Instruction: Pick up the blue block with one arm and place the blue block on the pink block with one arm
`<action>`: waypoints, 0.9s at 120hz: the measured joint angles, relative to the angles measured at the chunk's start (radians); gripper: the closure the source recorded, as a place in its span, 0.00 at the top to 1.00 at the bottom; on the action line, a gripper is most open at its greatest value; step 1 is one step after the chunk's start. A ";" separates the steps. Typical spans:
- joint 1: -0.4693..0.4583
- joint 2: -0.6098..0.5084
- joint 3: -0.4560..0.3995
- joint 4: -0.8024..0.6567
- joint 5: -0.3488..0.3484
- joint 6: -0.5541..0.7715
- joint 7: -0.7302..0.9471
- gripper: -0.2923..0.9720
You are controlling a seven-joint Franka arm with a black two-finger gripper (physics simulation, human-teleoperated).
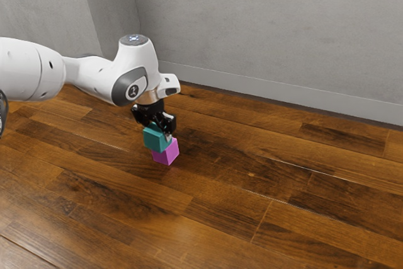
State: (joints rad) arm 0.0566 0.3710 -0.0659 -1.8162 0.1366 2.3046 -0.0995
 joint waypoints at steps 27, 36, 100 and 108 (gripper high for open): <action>0.009 0.041 -0.017 0.067 0.014 -0.001 -0.002 0.51; 0.009 0.053 -0.019 0.083 0.019 -0.001 -0.003 0.51; 0.022 0.058 -0.020 0.083 0.011 -0.002 0.004 0.67; 0.021 0.043 -0.020 0.079 0.009 -0.002 0.006 0.70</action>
State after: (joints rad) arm 0.0773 0.4137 -0.0859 -1.7376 0.1456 2.3028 -0.0939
